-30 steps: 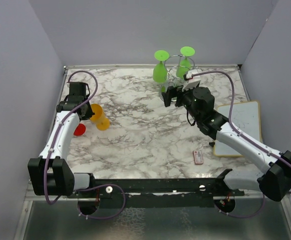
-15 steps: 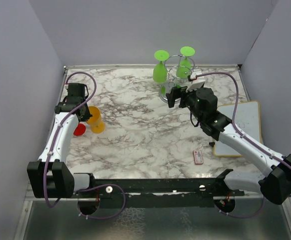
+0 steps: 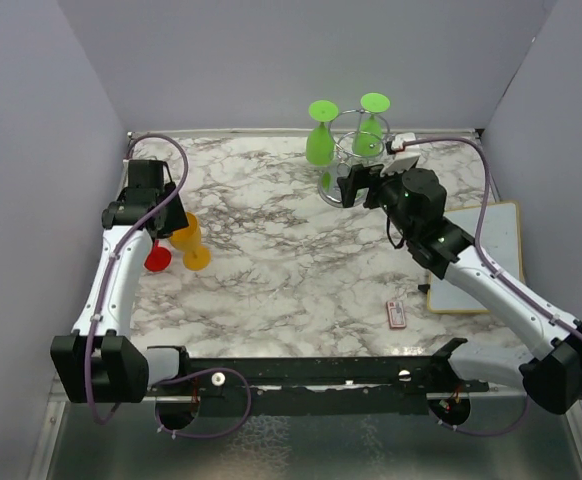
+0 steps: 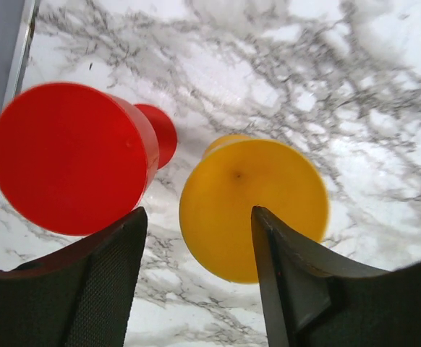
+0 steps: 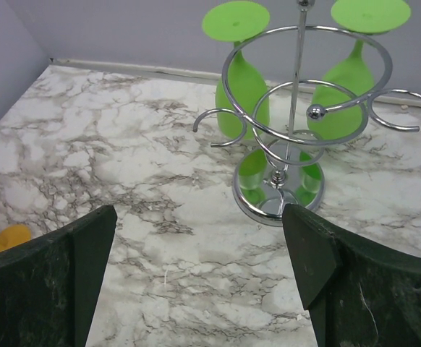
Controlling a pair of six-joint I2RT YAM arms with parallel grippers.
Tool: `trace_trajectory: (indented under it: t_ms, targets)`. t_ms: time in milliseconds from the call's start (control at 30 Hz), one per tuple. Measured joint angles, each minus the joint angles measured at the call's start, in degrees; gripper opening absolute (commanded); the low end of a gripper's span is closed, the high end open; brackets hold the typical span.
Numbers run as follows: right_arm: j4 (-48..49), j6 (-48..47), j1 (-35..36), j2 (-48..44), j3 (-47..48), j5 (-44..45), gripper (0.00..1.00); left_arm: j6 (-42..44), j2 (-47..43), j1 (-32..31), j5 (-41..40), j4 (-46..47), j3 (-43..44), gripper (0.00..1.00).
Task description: Take the wine glass off the wine glass rack
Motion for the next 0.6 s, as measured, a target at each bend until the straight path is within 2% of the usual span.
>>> trace_trajectory:
  t_ms: [200, 367, 467, 600]
  targets:
    - [-1.9, -0.1, -0.3, -3.3, 0.0, 1.5, 1.0, 0.1, -6.2, 0.0, 4.6, -0.2, 5.4, 0.77]
    - [-3.2, 0.0, -0.3, -7.0, 0.2, 4.0, 1.0, -0.9, -11.1, 0.0, 15.5, 3.3, 8.5, 0.79]
    - [-3.9, 0.0, -0.3, -8.8, 0.8, 5.1, 1.0, -4.8, -11.6, 0.0, 26.2, 10.1, 7.4, 0.8]
    - [-5.3, 0.7, -0.3, -9.8, 2.2, 6.1, 1.0, -17.0, -8.5, -0.3, 40.7, 27.7, 0.9, 0.81]
